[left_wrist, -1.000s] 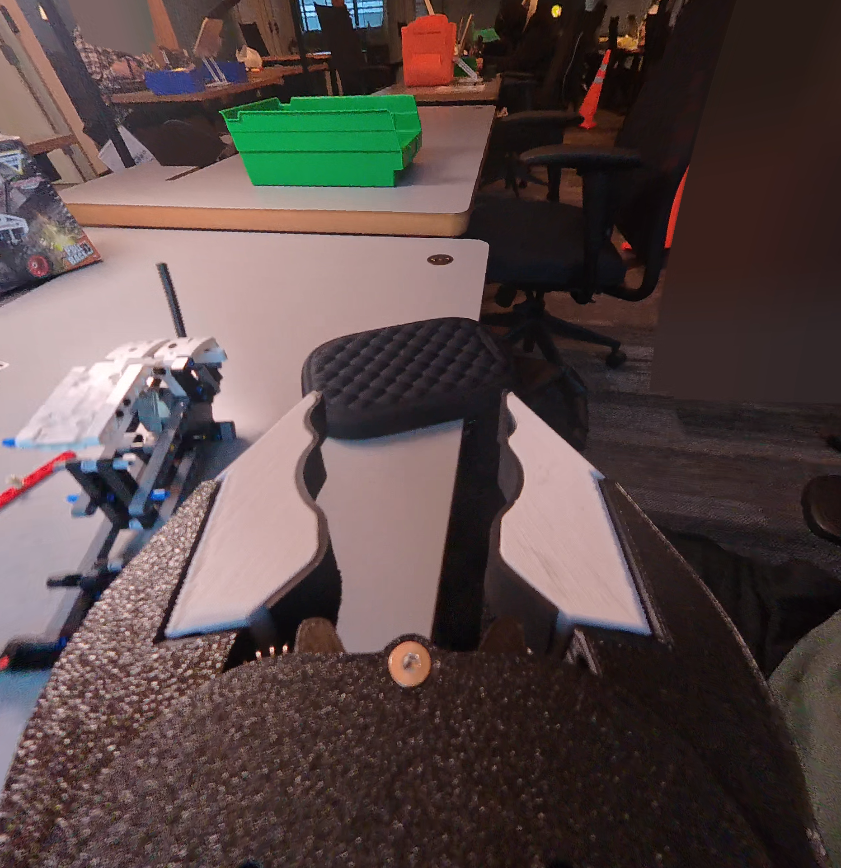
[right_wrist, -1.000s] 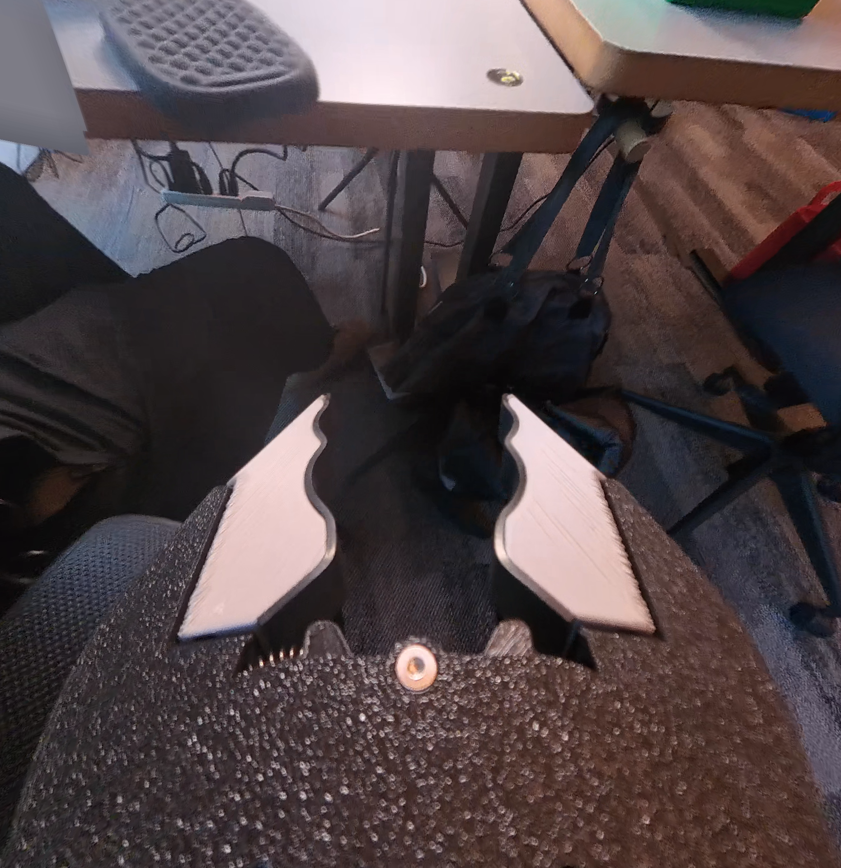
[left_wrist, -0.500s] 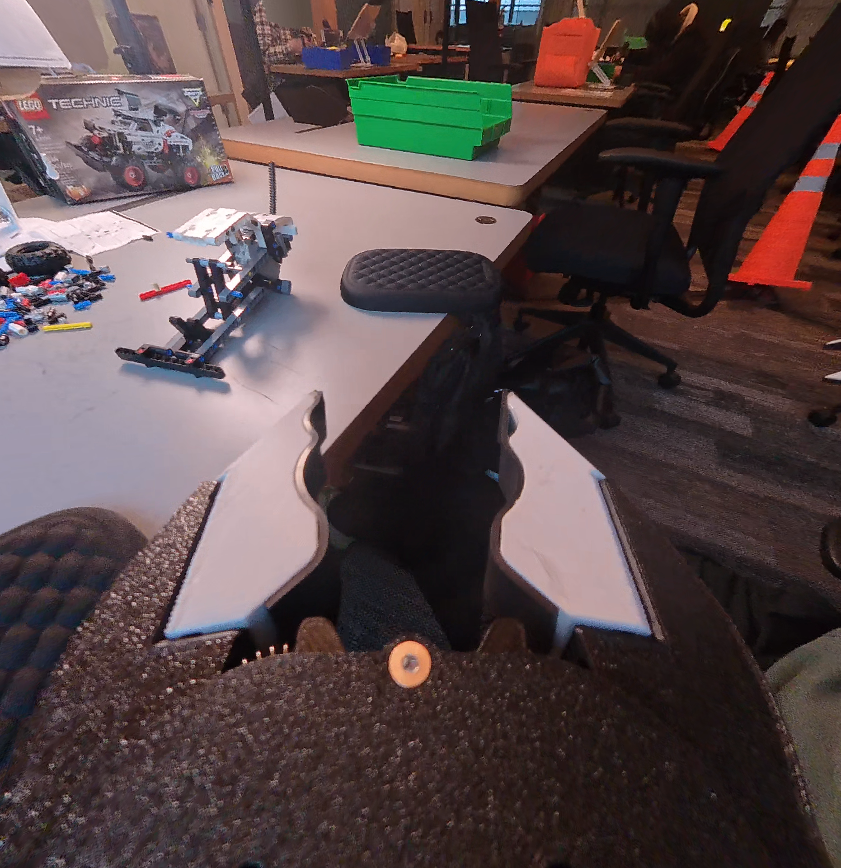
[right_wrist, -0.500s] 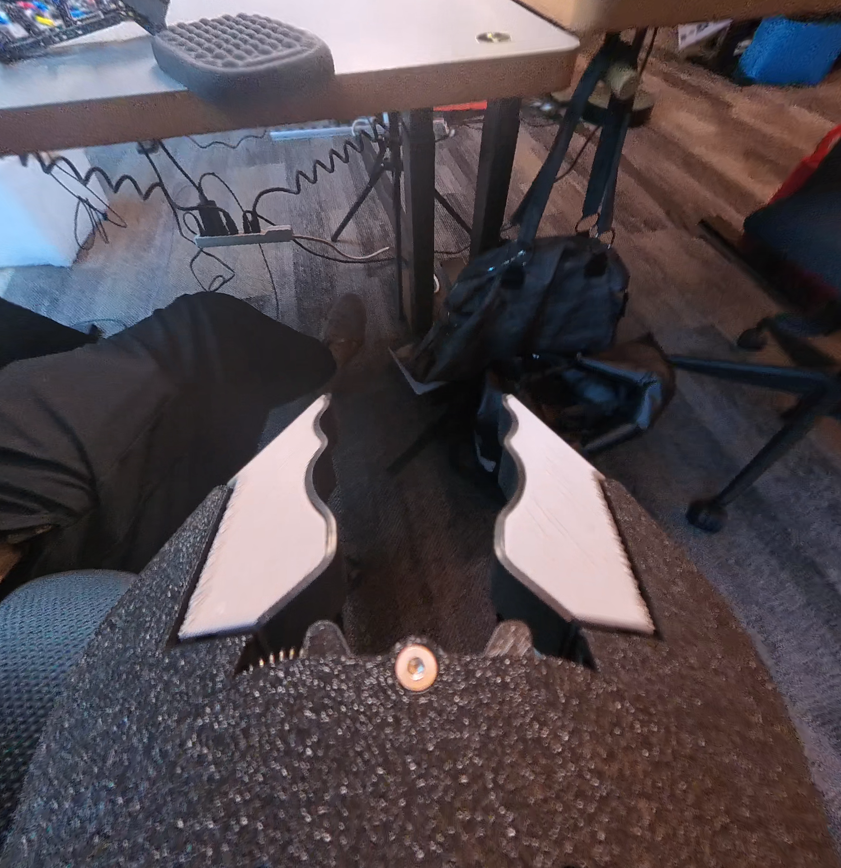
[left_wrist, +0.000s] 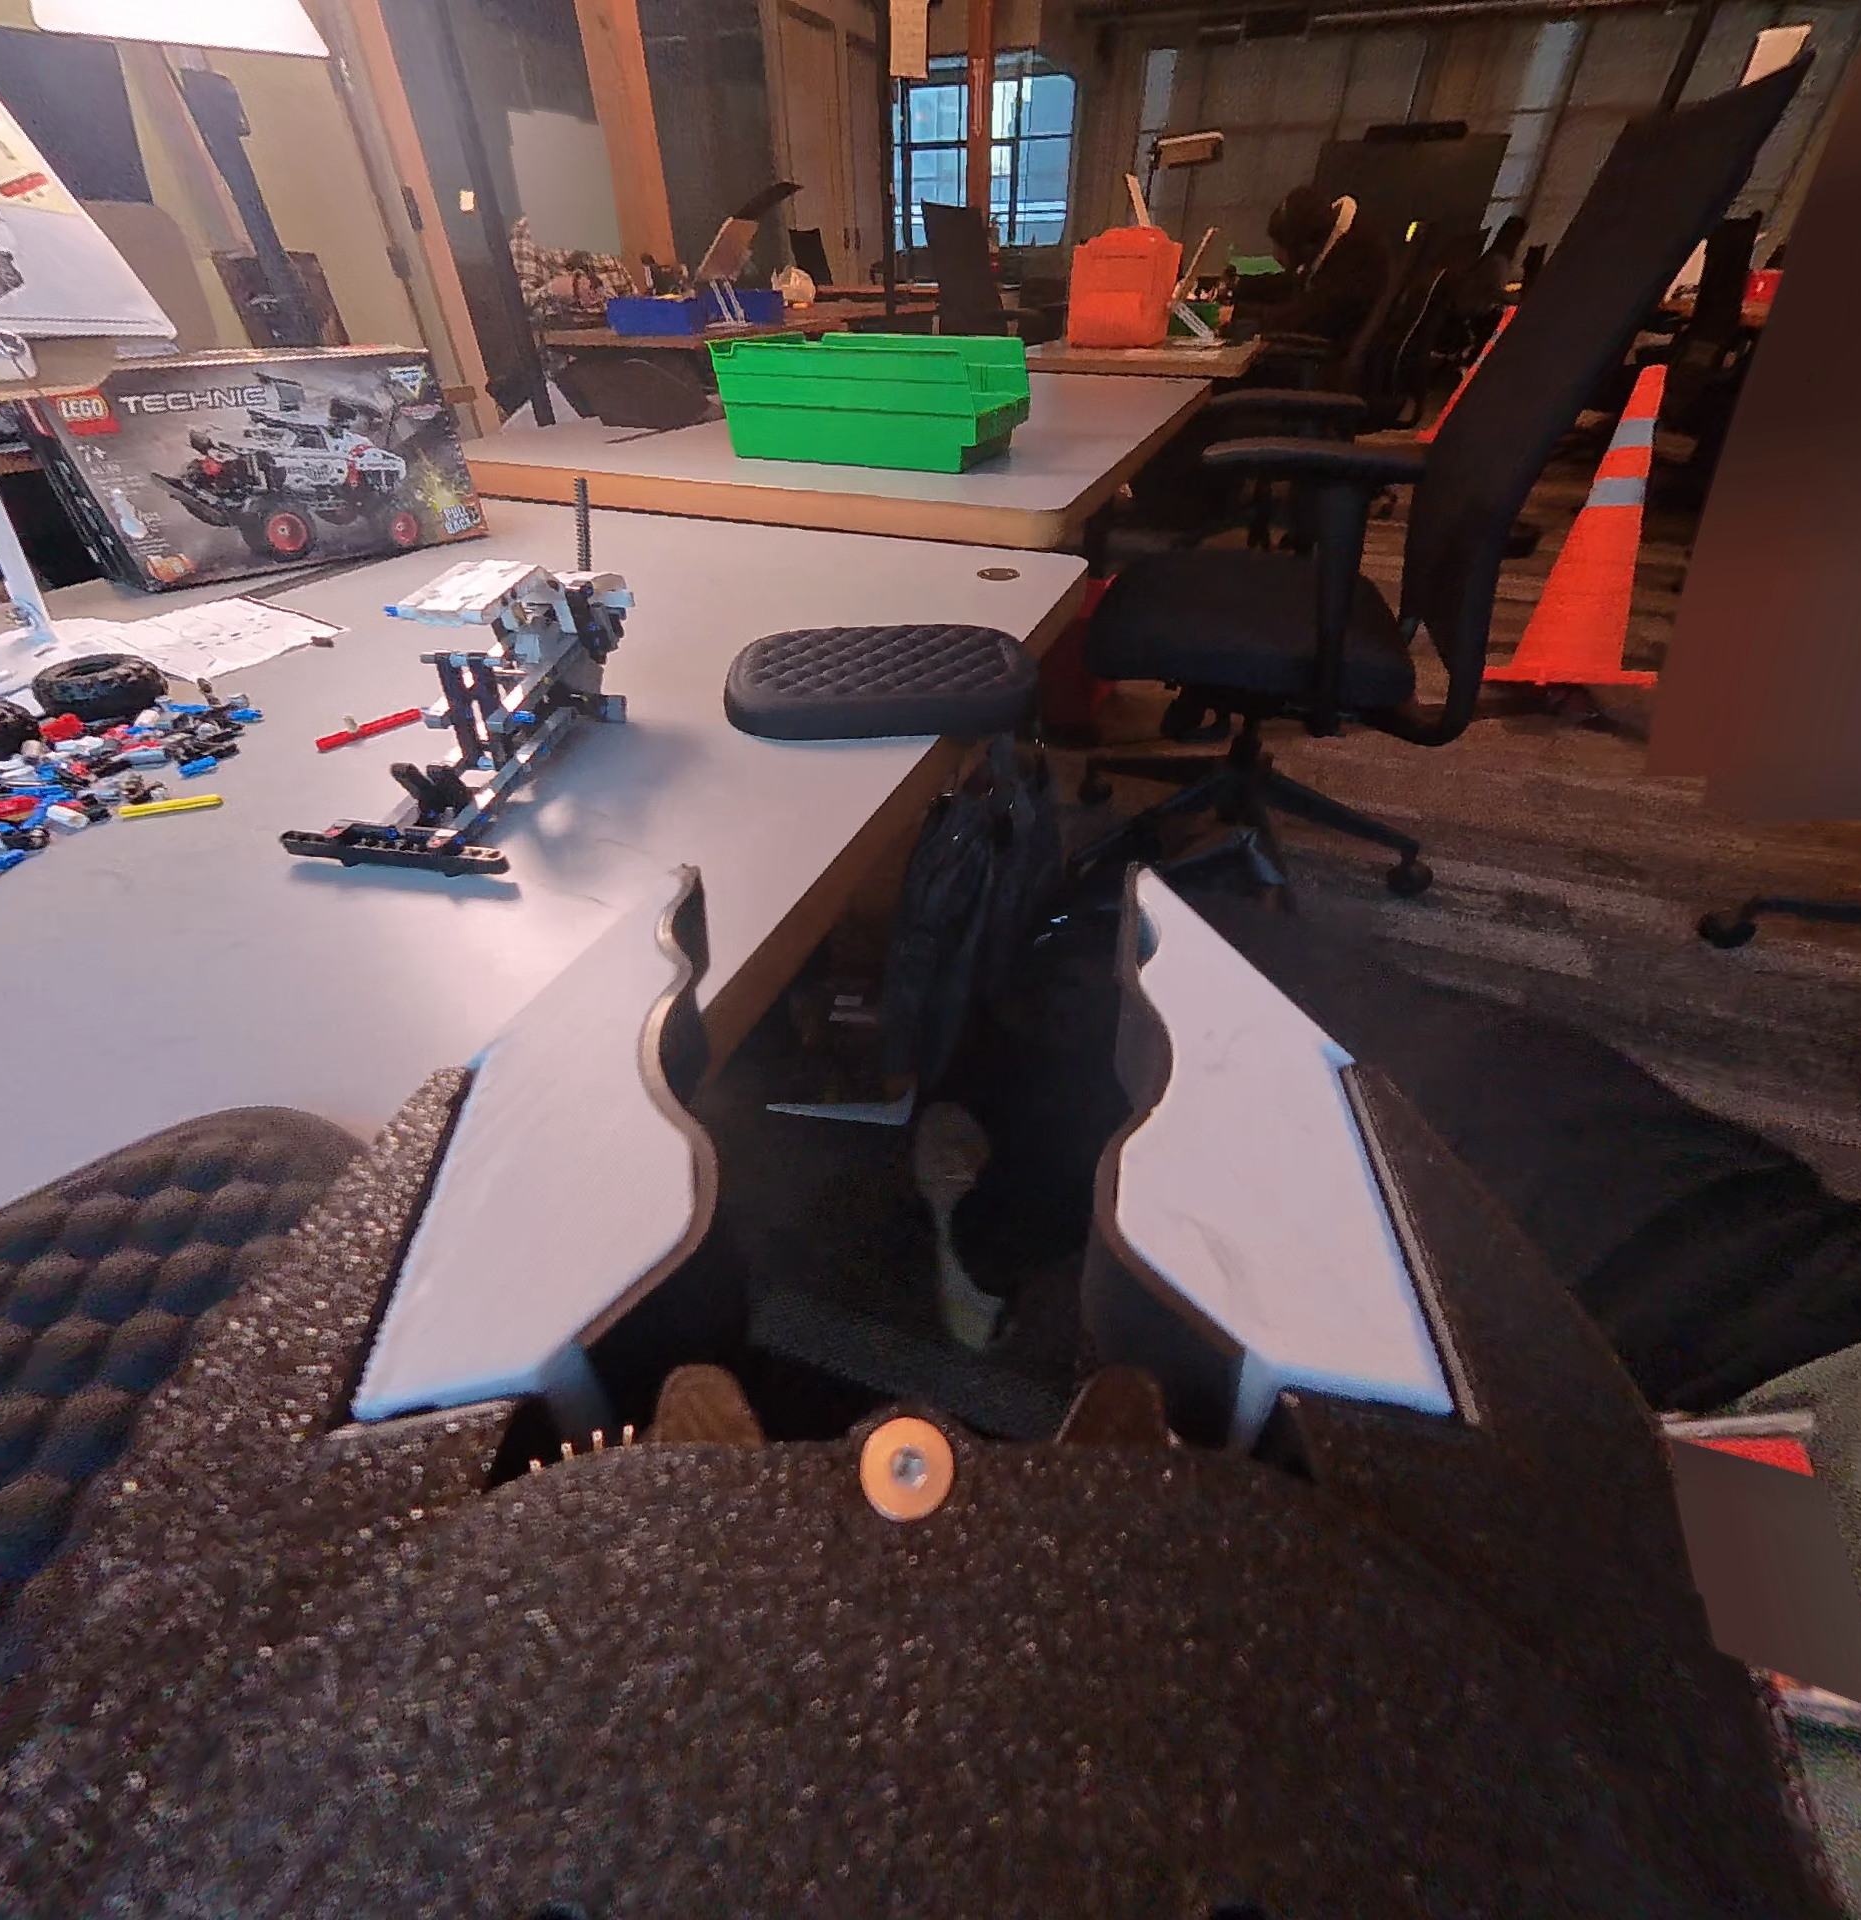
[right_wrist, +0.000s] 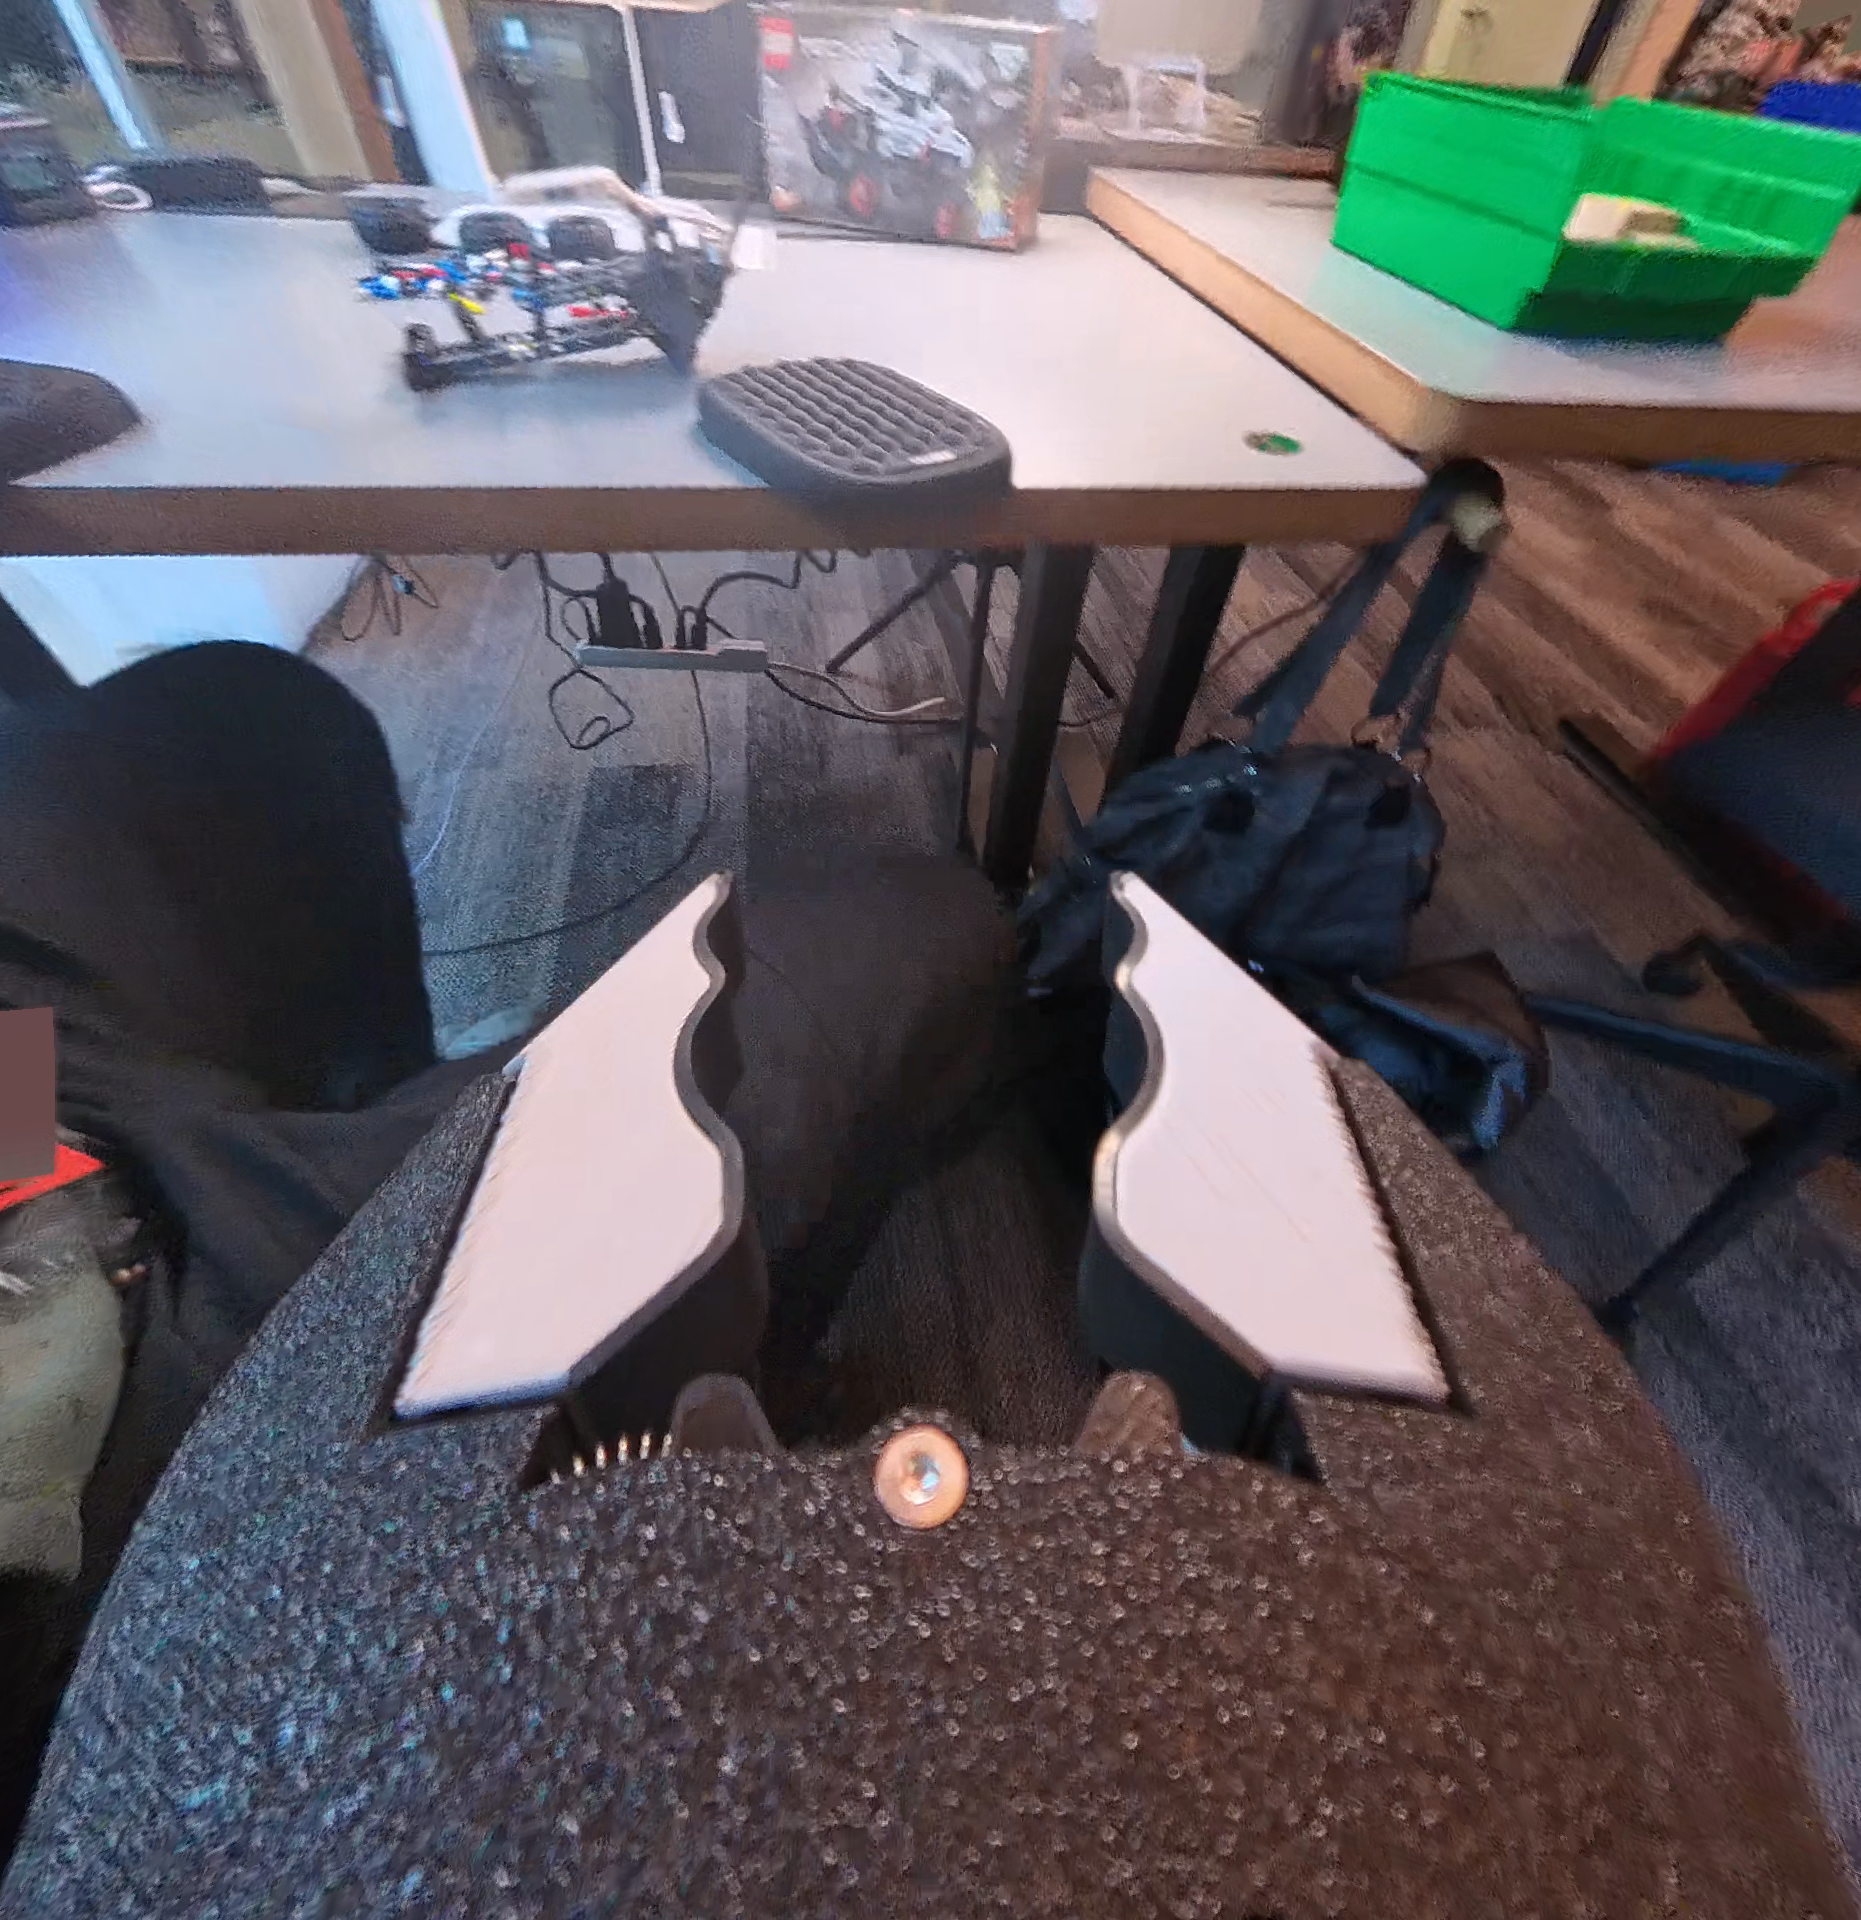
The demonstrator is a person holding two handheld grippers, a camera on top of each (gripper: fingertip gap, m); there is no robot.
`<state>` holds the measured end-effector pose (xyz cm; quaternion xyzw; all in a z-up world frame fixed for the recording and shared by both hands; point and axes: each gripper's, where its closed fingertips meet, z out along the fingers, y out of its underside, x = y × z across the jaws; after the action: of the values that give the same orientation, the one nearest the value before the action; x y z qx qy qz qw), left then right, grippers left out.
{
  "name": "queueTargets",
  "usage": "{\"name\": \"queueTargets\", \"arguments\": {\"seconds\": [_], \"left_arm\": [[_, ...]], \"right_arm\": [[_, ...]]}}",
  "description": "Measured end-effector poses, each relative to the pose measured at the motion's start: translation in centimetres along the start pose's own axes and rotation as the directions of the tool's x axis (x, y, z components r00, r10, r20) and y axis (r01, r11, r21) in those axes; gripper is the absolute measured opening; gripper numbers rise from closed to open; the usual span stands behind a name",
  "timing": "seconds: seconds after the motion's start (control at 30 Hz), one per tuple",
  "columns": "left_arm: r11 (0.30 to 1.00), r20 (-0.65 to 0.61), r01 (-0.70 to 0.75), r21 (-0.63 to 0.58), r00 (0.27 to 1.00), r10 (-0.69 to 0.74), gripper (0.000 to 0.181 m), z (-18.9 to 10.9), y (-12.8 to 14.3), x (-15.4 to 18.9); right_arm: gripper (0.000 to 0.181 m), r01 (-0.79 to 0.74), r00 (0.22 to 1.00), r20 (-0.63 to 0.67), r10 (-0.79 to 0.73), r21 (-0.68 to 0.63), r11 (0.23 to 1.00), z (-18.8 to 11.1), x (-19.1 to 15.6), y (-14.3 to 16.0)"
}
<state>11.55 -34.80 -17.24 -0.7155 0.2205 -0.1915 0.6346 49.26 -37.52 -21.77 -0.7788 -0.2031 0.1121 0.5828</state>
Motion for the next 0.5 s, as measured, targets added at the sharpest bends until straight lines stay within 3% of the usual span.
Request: {"name": "queueTargets", "arguments": {"seconds": [0.17,0.27,0.43,0.5], "left_arm": [[0.999,-0.062,-0.051,-0.007,0.997,0.05,0.077,-1.9,0.3,-1.9],[0.996,-0.104,-0.087,-0.031,0.991,0.083,0.076,-1.4,0.6,-2.9],[0.988,-0.199,-0.149,-0.051,0.97,0.136,0.075,4.6,1.1,-2.5],[0.991,-0.267,-0.13,0.006,0.955,0.127,0.076,7.8,-0.5,-0.4]], "right_arm": [[0.069,0.098,0.991,0.09,-0.098,0.007,0.995,1.9,-4.2,-4.6],[0.07,0.181,0.973,0.148,-0.178,-0.005,0.984,3.1,-5.4,-7.7],[0.07,0.248,0.959,0.155,-0.236,-0.064,0.967,7.9,-1.8,-9.6],[0.07,0.209,0.97,0.144,-0.195,-0.084,0.974,11.0,1.1,-9.0]]}}
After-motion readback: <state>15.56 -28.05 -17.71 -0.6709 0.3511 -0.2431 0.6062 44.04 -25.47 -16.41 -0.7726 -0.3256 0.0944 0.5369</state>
